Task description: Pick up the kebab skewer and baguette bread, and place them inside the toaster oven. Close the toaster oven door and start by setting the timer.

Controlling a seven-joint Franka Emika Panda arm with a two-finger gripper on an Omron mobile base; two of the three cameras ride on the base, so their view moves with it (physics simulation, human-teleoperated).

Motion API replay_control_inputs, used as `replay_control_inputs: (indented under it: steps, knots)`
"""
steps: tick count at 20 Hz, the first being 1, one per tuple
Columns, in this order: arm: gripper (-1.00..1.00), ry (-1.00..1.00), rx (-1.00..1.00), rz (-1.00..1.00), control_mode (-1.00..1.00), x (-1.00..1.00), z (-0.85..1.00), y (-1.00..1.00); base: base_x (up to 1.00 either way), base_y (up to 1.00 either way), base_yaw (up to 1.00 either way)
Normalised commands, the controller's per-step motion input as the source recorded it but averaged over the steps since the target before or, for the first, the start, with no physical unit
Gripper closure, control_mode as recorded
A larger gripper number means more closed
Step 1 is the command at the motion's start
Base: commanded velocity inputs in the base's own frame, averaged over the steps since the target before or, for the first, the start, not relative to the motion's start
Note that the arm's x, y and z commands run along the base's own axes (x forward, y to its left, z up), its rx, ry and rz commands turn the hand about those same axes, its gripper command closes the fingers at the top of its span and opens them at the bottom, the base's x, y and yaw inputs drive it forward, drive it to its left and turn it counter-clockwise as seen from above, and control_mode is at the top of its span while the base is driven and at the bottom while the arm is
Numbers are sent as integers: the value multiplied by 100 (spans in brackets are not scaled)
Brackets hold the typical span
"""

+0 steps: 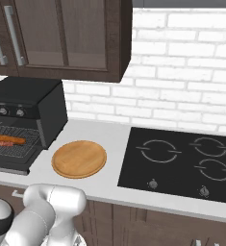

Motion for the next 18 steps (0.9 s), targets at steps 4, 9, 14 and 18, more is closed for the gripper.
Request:
replay_control_inputs:
  steps: [4, 9, 14, 18]
  knots:
    - [-100, -15, 7, 18, -100, 53, -19, -4, 0, 0, 0]
    - [-100, -17, 11, 19, -100, 32, -19, 0, 0, 0, 0]
    - [-100, -4, 7, 10, -100, 0, -17, 0, 0, 0, 0]
    - [-100, -4, 4, 4, -100, 0, -17, 0, 0, 0, 0]
